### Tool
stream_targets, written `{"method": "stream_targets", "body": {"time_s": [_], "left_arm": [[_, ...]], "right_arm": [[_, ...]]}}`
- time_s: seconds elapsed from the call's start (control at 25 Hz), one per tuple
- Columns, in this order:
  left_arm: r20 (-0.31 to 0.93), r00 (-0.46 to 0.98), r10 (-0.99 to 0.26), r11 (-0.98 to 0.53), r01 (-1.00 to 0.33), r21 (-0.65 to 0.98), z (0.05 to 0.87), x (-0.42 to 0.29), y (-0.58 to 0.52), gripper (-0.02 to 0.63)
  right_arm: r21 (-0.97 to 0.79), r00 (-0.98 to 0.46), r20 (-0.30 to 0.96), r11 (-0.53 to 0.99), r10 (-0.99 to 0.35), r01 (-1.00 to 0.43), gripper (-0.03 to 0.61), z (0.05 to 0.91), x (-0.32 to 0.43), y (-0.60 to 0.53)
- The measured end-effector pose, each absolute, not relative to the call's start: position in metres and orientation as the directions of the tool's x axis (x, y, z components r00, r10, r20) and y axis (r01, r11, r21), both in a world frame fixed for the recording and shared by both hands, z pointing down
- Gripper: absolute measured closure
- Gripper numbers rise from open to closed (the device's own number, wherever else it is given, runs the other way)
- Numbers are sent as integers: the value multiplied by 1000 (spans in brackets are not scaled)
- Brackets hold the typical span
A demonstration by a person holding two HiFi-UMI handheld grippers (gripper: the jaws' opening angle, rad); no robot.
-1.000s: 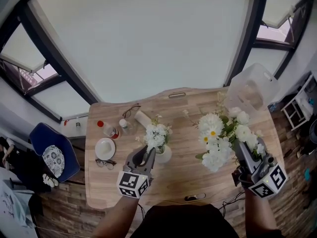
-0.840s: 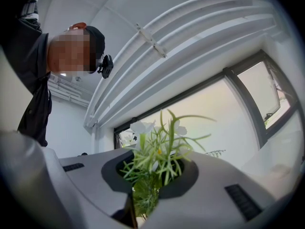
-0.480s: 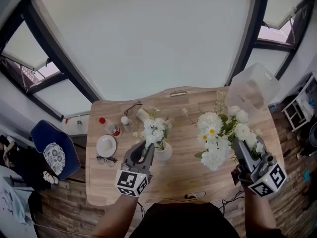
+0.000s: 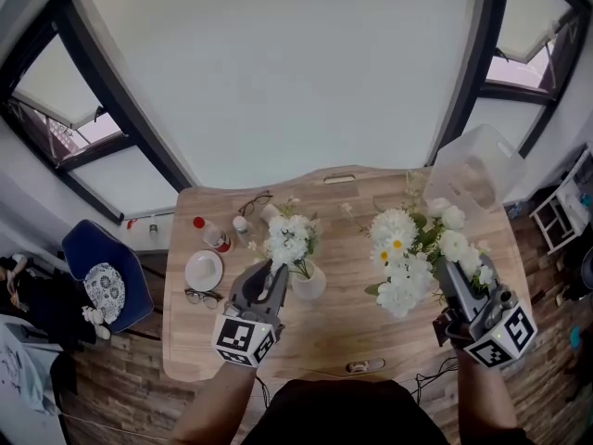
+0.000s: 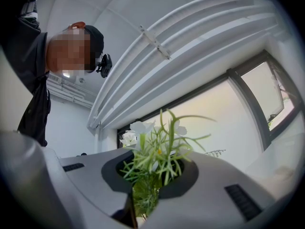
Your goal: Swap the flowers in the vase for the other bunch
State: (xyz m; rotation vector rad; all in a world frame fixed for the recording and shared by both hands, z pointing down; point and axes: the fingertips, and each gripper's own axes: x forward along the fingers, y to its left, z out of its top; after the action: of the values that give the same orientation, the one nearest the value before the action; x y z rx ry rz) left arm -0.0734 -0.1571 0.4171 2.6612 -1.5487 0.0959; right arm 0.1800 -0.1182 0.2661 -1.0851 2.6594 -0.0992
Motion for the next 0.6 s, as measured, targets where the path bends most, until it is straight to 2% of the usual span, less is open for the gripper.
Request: {"method": "stream_targets", "body": {"time_s": [0.6], "left_arm": [[22, 478, -878, -479, -877, -30, 384, -80, -152, 532]], "right_arm": [[-153, -698, -241, 737, -674, -659, 495, 259, 177, -116]]}}
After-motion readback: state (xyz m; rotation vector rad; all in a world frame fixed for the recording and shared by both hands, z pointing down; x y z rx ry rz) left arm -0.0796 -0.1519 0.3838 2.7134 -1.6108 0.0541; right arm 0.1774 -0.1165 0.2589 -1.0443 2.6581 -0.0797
